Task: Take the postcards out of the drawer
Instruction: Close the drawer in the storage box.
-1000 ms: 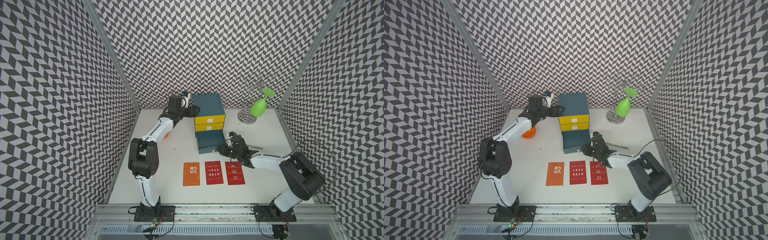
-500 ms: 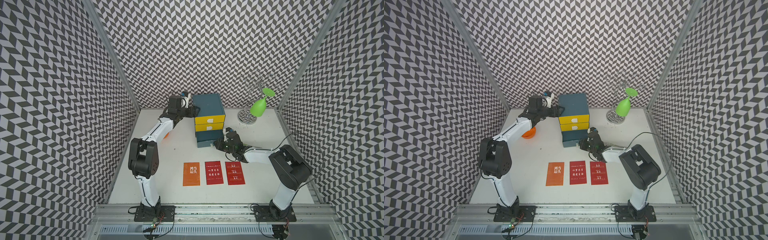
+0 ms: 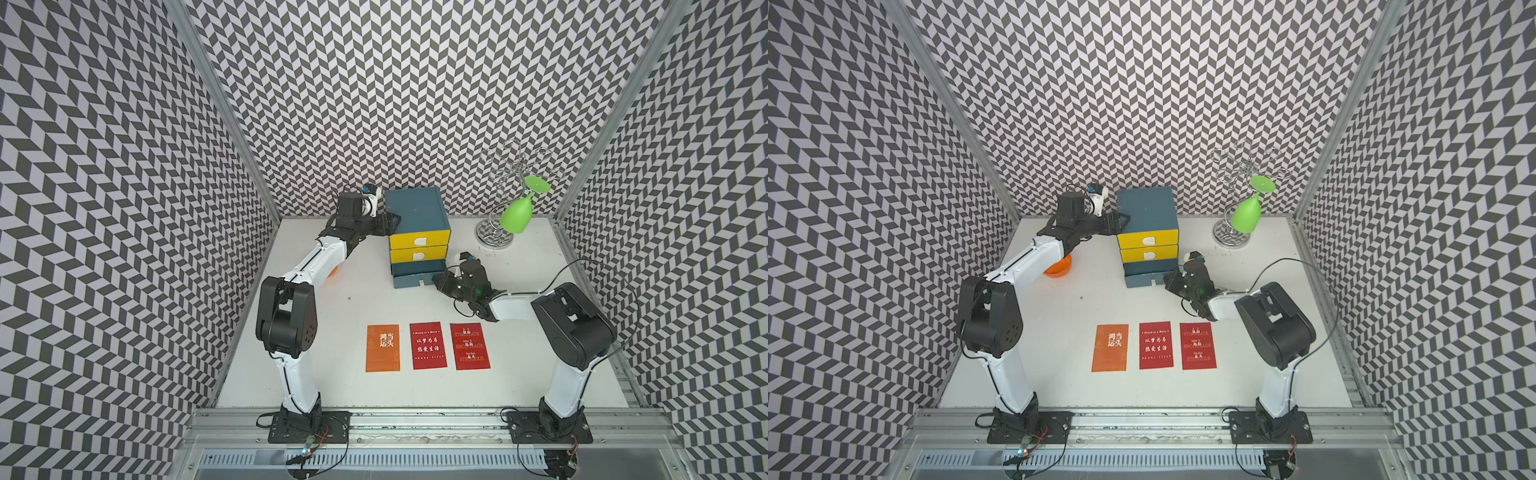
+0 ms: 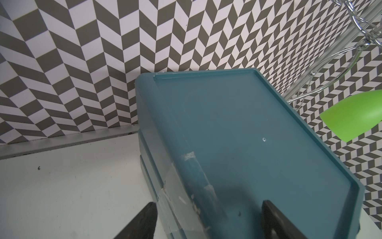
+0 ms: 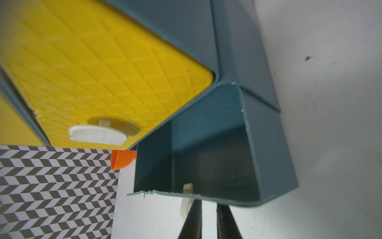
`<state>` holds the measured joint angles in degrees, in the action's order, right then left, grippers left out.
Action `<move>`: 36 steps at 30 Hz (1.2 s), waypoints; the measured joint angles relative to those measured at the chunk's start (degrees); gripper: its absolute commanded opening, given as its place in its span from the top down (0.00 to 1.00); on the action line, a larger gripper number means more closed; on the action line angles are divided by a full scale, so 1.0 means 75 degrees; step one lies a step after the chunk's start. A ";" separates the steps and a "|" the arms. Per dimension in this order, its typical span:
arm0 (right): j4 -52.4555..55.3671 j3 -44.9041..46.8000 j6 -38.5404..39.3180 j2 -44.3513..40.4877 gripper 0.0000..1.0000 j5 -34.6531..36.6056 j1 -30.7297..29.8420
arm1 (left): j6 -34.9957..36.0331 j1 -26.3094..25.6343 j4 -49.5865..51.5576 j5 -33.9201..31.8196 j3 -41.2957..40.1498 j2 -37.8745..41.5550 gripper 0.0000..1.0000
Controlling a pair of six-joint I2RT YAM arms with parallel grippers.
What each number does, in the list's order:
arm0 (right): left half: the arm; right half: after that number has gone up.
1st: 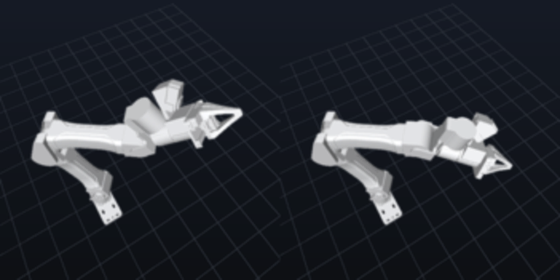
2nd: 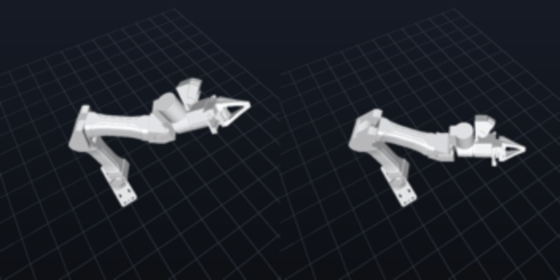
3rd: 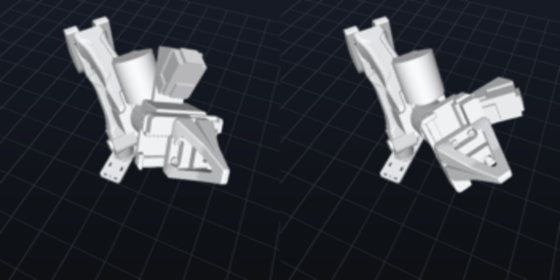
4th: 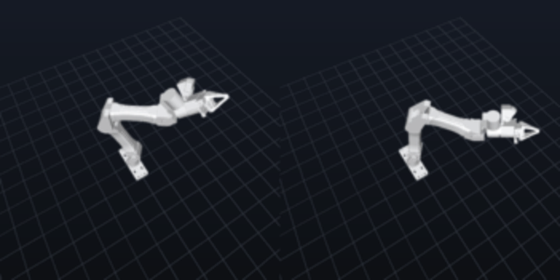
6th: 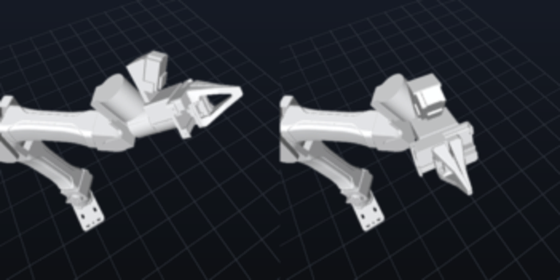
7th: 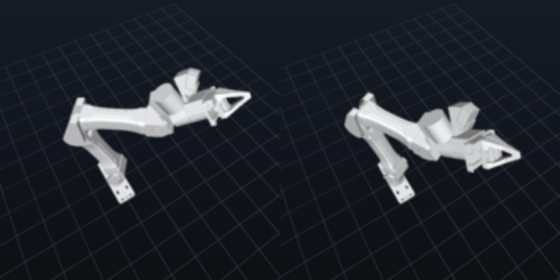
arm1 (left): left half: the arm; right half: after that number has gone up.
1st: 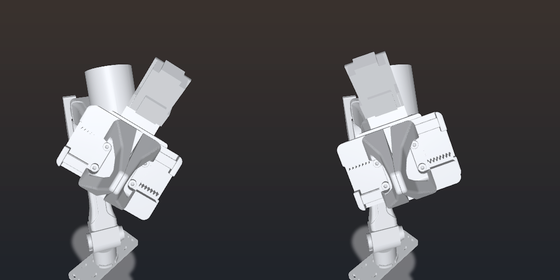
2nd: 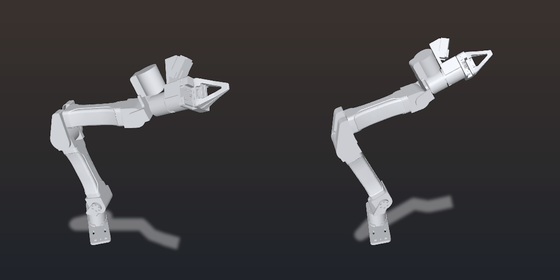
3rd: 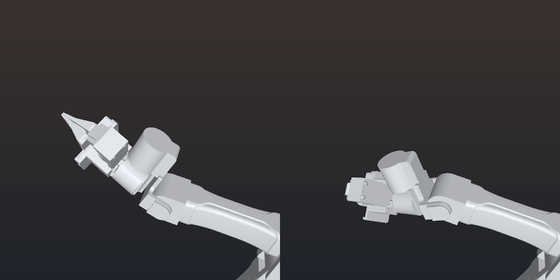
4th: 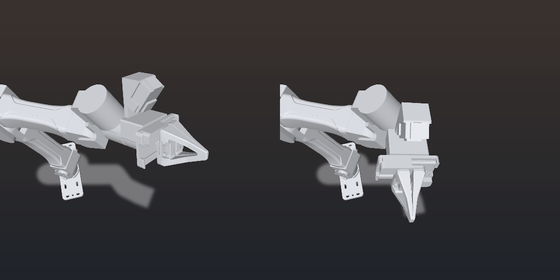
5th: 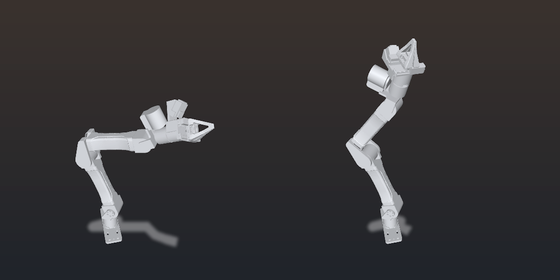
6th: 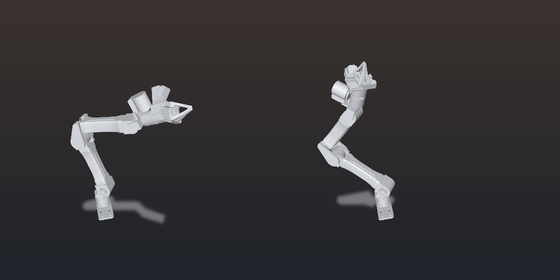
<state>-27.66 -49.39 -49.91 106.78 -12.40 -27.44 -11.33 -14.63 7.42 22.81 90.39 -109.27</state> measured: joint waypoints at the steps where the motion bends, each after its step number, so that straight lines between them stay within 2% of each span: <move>1: -0.0050 0.0000 -0.0029 0.0038 0.84 -0.0058 0.0055 | -0.0003 0.0000 -0.0006 0.0003 -0.0003 0.0000 0.20; 24: -0.0664 -0.0970 -0.0653 0.1411 0.85 -0.1119 0.0723 | 0.0137 0.0000 0.0000 0.0131 -0.0023 0.0012 0.20; 36: -0.0726 -0.1244 -0.0898 0.1635 0.86 -0.1376 0.0825 | 0.0172 0.0000 0.0038 0.0262 -0.0020 0.0012 0.20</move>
<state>-33.10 -58.72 -56.64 119.04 -22.72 -21.26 -10.04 -14.63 7.70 24.77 90.24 -109.19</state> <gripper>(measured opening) 0.145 0.802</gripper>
